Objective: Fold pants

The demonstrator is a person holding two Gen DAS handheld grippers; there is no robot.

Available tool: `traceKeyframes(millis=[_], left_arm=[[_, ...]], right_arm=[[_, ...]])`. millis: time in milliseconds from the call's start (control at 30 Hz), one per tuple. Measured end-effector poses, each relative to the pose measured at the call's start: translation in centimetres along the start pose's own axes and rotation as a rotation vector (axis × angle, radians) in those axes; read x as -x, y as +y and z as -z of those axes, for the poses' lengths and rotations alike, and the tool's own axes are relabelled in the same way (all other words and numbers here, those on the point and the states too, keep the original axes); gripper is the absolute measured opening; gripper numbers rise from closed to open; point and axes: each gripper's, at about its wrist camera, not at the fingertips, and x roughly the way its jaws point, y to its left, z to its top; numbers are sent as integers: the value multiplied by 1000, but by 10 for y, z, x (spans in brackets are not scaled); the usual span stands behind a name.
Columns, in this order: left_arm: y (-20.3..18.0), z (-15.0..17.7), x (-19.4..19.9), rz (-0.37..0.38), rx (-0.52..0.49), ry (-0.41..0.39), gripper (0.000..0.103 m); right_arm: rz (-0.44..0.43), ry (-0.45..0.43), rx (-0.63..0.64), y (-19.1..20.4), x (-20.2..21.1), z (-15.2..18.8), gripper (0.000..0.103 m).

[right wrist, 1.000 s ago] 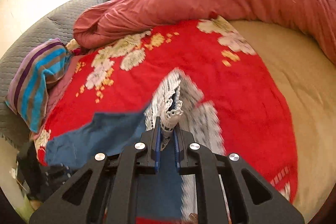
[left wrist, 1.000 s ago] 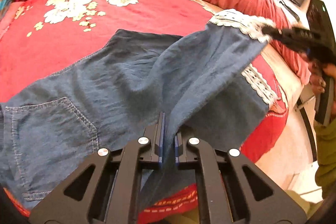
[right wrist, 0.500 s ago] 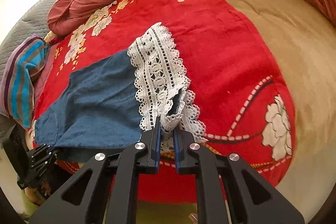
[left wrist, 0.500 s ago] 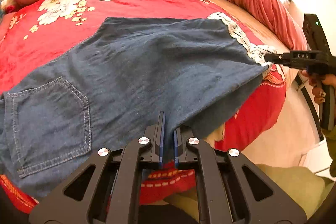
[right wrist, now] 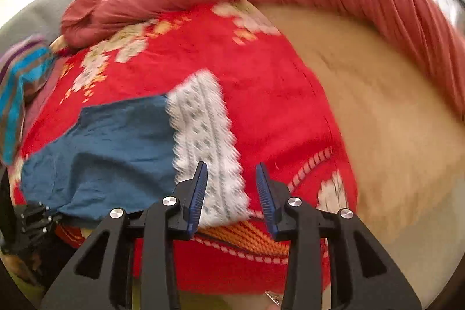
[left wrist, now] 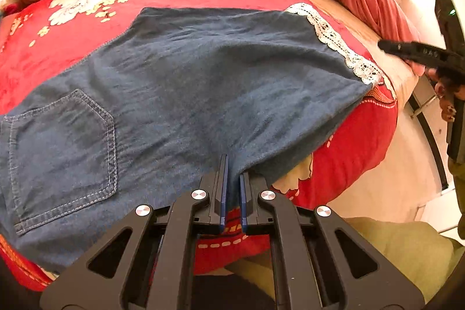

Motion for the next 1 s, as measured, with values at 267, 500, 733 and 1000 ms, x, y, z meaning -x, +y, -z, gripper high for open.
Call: traceKeyframes(millis=[267, 500, 733, 1000], left_arm=[[-1, 6, -2, -13, 7, 20, 2], [2, 10, 7, 20, 24, 20, 2], [43, -9, 61, -41, 101, -94, 20], [82, -81, 50, -81, 175, -112, 42]], right_arm=[[-102, 202, 98, 32, -63, 24, 38], [-132, 181, 119, 28, -58, 28, 38], [-182, -3, 59, 8, -31, -28, 50], [-245, 46, 41, -6, -99, -105, 50]])
